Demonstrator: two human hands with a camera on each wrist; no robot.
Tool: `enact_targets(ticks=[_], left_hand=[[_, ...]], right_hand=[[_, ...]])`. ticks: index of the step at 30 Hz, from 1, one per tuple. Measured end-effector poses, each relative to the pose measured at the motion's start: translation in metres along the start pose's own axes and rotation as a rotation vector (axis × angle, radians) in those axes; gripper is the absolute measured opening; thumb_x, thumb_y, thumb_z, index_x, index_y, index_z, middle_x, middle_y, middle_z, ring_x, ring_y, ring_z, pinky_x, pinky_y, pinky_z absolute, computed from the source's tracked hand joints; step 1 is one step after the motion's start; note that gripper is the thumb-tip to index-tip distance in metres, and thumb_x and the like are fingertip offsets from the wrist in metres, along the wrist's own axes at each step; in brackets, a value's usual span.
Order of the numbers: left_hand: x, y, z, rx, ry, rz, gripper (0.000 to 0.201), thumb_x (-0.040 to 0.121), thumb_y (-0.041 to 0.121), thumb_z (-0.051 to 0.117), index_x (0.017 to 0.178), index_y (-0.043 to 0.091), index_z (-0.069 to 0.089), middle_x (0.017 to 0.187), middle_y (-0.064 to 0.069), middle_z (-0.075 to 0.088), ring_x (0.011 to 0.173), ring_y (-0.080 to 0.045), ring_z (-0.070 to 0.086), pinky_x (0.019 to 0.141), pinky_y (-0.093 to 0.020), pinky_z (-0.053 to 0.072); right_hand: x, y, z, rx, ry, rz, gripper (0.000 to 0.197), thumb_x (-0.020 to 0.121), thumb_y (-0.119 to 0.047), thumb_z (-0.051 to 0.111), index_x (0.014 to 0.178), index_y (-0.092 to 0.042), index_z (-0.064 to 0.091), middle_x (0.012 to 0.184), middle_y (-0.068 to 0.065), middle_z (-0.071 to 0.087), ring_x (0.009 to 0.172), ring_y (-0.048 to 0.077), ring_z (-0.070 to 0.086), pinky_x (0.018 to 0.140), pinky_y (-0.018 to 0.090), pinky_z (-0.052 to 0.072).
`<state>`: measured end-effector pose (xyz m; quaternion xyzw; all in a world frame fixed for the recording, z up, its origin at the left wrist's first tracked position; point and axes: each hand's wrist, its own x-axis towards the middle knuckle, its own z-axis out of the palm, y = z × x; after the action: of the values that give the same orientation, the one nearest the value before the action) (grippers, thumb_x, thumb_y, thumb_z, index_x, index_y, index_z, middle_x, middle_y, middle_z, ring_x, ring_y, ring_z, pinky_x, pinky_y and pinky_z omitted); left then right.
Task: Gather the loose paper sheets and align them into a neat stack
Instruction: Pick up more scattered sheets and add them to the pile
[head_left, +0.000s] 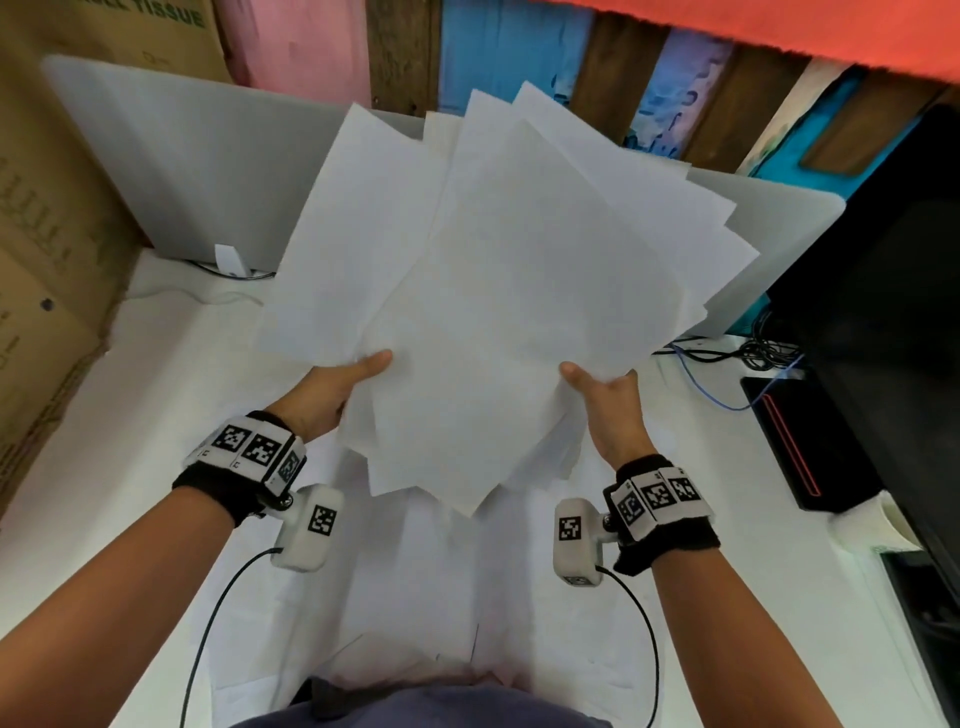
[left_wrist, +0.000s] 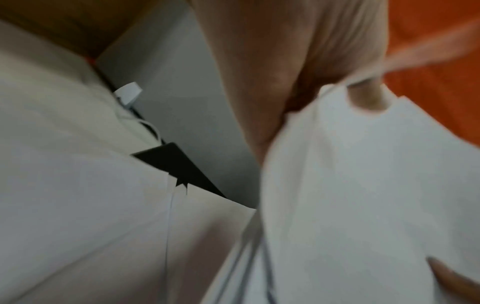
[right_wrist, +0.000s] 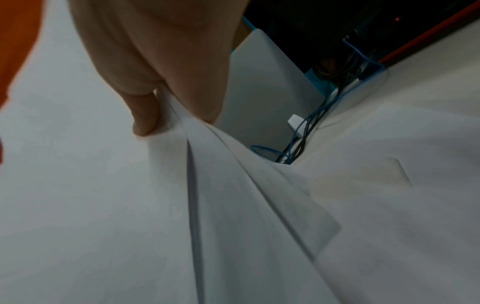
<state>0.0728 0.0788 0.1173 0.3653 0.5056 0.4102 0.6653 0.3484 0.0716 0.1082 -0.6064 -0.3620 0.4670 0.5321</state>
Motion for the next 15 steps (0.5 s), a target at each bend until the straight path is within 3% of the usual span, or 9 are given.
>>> enact_targets(ticks=[2,3,4,6,8,10,12,15], left_hand=[[0.005,-0.005,-0.001,0.044,0.022,0.052,0.039,0.067,0.027,0.076,0.103,0.019,0.064,0.09,0.006,0.074,0.091,-0.015,0.068,0.085,-0.031,0.054],[0.007,-0.007,-0.003,0.065,0.051,0.065,0.041,0.066,0.027,0.079,0.103,0.02,0.065,0.096,0.006,0.073,0.095,-0.014,0.067,0.091,-0.034,0.051],[0.008,-0.01,-0.006,0.091,0.068,0.069,0.047,0.062,0.033,0.082,0.104,0.022,0.065,0.101,0.005,0.072,0.099,-0.013,0.066,0.093,-0.035,0.048],[0.006,-0.017,-0.007,0.141,0.073,0.074,0.054,0.062,0.039,0.082,0.11,0.021,0.064,0.109,0.003,0.069,0.104,-0.012,0.064,0.096,-0.035,0.046],[0.004,-0.029,-0.01,0.163,0.071,0.045,0.063,0.06,0.039,0.082,0.115,0.017,0.062,0.114,0.001,0.068,0.106,-0.014,0.063,0.098,-0.036,0.046],[0.001,-0.038,-0.011,0.176,0.081,0.016,0.077,0.05,0.044,0.085,0.117,0.016,0.061,0.114,0.0,0.067,0.104,-0.014,0.064,0.095,-0.035,0.048],[0.0,-0.043,-0.012,0.2,0.094,0.014,0.063,0.064,0.032,0.081,0.12,0.015,0.059,0.116,0.0,0.065,0.107,-0.016,0.062,0.097,-0.036,0.046],[0.003,-0.046,-0.013,0.218,0.115,-0.007,0.036,0.081,0.018,0.068,0.116,0.016,0.059,0.111,0.002,0.065,0.108,-0.019,0.059,0.098,-0.037,0.044]], right_hand=[[0.001,0.004,-0.002,0.004,0.028,-0.021,0.028,0.083,-0.013,0.068,0.104,-0.008,0.051,0.104,0.004,0.061,0.097,0.014,0.059,0.074,0.013,0.046],[0.001,0.007,-0.002,0.014,0.027,-0.025,0.041,0.081,-0.016,0.071,0.112,-0.001,0.049,0.112,0.01,0.061,0.104,0.02,0.059,0.079,0.019,0.047],[0.0,0.008,-0.002,0.022,0.025,-0.032,0.048,0.08,-0.017,0.072,0.118,0.001,0.049,0.115,0.013,0.061,0.107,0.022,0.06,0.083,0.023,0.048],[-0.003,0.013,-0.005,0.016,-0.001,-0.039,0.041,0.081,-0.013,0.07,0.116,-0.002,0.054,0.11,0.009,0.066,0.103,0.02,0.063,0.086,0.028,0.051],[-0.008,0.018,-0.008,-0.006,-0.05,-0.055,0.026,0.081,-0.006,0.068,0.105,-0.011,0.061,0.1,0.002,0.069,0.093,0.013,0.067,0.085,0.026,0.054],[-0.014,0.024,-0.01,-0.034,-0.09,-0.083,0.027,0.08,0.0,0.067,0.099,-0.018,0.061,0.095,-0.003,0.068,0.085,0.005,0.067,0.079,0.019,0.054],[-0.016,0.031,-0.013,-0.035,-0.109,-0.086,0.032,0.078,0.005,0.067,0.096,-0.021,0.061,0.092,-0.005,0.069,0.082,0.003,0.067,0.074,0.015,0.052],[-0.016,0.034,-0.018,-0.05,-0.113,-0.051,0.023,0.076,0.002,0.07,0.092,-0.014,0.065,0.084,-0.006,0.071,0.079,0.008,0.068,0.074,0.026,0.051]])
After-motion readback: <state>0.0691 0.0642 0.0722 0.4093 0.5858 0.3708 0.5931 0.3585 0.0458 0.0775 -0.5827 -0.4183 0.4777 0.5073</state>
